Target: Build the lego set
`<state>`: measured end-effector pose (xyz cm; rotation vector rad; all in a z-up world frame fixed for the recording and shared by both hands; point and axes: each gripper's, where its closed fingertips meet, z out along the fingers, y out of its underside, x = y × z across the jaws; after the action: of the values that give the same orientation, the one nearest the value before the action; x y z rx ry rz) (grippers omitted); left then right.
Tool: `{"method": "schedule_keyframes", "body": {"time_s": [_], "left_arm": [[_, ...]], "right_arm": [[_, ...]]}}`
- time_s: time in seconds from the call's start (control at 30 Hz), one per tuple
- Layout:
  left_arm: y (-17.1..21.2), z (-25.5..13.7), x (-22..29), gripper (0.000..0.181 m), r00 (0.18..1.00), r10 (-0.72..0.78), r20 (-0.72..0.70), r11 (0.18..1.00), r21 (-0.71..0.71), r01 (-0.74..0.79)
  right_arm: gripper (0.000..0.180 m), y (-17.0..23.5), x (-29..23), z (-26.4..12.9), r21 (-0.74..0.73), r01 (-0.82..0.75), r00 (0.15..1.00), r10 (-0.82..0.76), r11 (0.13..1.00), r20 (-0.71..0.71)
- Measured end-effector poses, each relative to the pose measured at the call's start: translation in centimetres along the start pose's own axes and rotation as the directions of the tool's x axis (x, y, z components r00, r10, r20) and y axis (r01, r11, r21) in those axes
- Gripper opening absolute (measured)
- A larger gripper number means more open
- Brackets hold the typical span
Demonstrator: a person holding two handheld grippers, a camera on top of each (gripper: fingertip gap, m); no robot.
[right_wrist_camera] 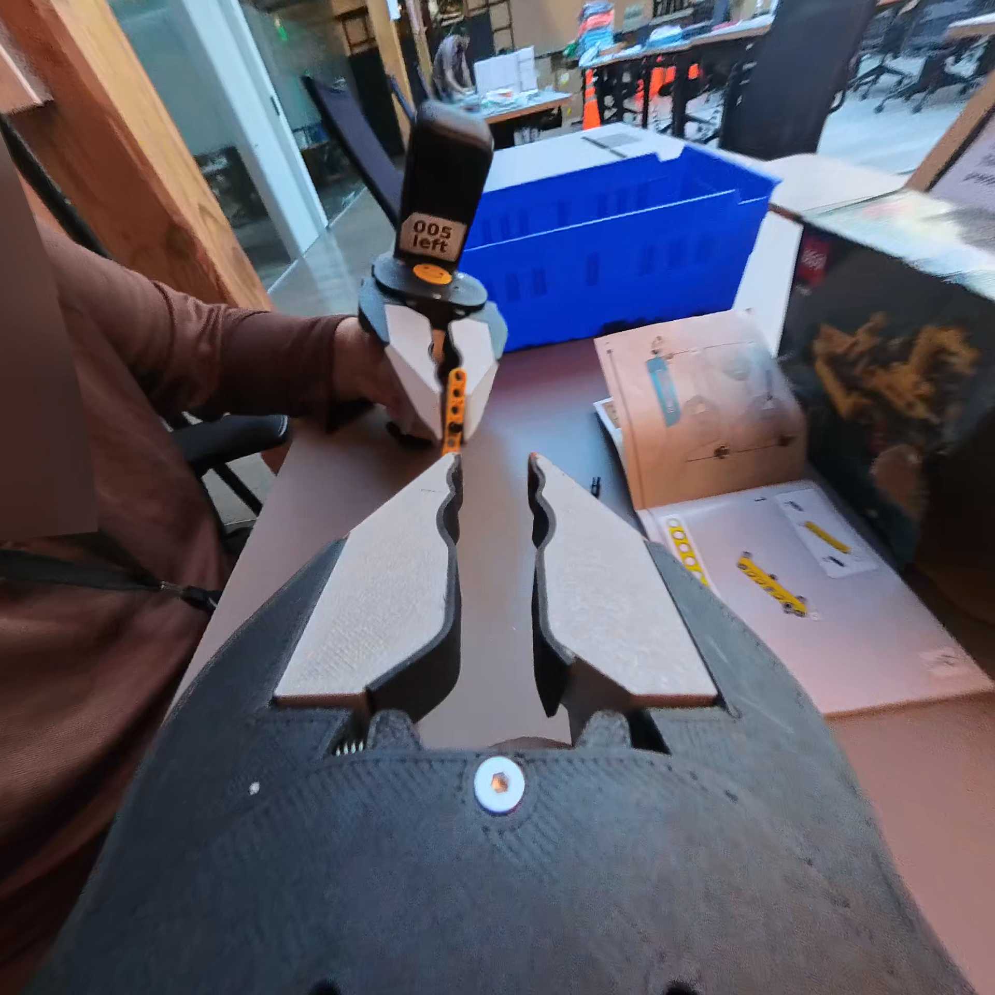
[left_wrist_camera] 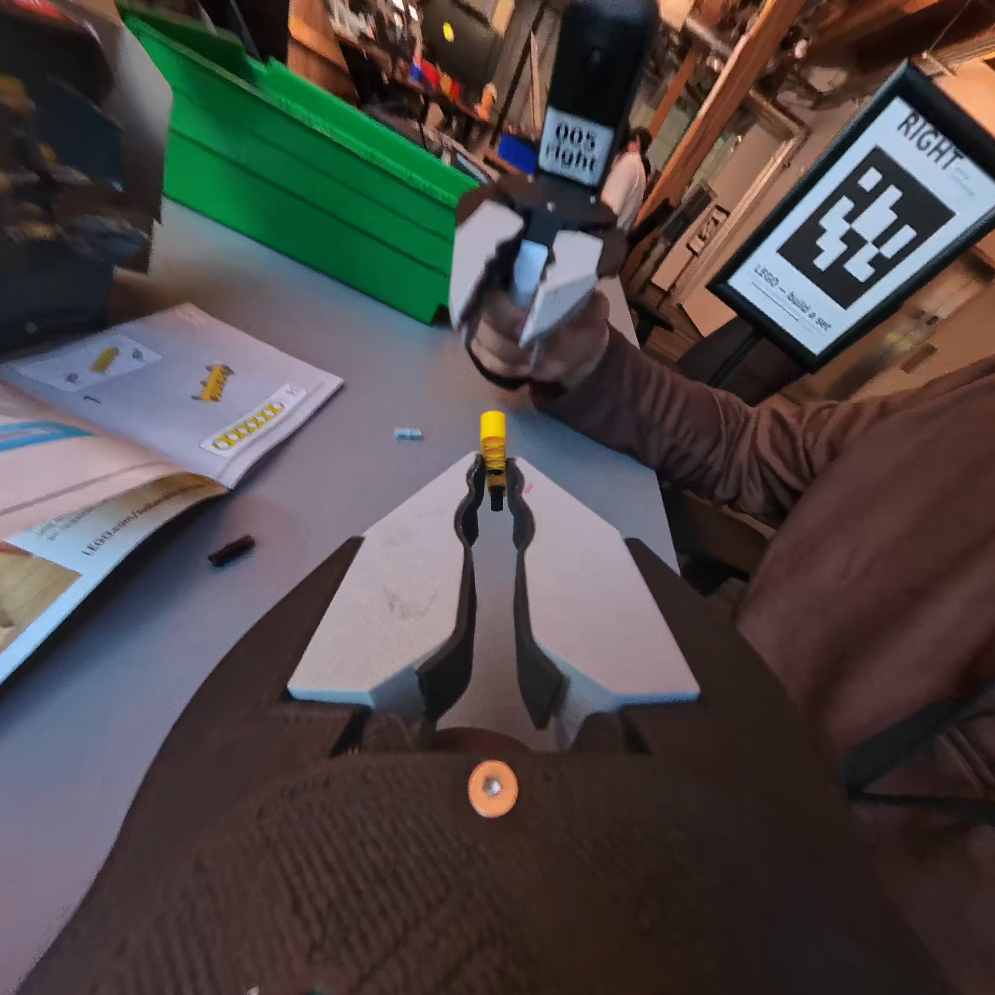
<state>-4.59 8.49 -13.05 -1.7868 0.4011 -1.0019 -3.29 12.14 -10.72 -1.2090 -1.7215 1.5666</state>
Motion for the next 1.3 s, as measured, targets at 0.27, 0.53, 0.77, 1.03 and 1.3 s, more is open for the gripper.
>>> {"method": "schedule_keyframes", "body": {"time_s": [0.27, 0.53, 0.77, 1.03, 1.3], "left_arm": [[0.5, -0.4, -0.2, 0.005, 1.0, 0.005, 0.013, 1.0, -0.03, -0.005], [0.4, -1.0, -2.0, 0.005, 0.927, 0.305, 0.22, 0.952, -0.112, -0.286], [0.5, -0.8, -2.2, 0.005, 0.9, 0.363, 0.243, 0.931, -0.136, -0.339], [1.0, -0.5, -1.4, 0.005, 0.899, 0.394, 0.19, 0.916, -0.157, -0.368], [3.9, 0.8, -0.6, 0.005, 0.883, 0.462, 0.083, 0.849, -0.33, -0.413]], "right_arm": [[0.016, 6.8, 4.5, -2.8, -0.409, 0.004, 0.963, -0.114, 0.912, -0.244], [0.019, 10.3, 4.0, -3.1, -0.542, -0.052, 0.959, -0.11, 0.838, -0.262], [0.008, 10.7, 4.5, -2.7, -0.536, -0.078, 0.95, -0.1, 0.841, -0.295], [0.002, 10.2, 4.0, -1.6, -0.47, -0.116, 0.963, -0.016, 0.875, -0.268], [0.002, 3.8, -3.0, 3.4, -0.251, 0.058, 0.998, -0.056, 0.966, 0.018]]}}
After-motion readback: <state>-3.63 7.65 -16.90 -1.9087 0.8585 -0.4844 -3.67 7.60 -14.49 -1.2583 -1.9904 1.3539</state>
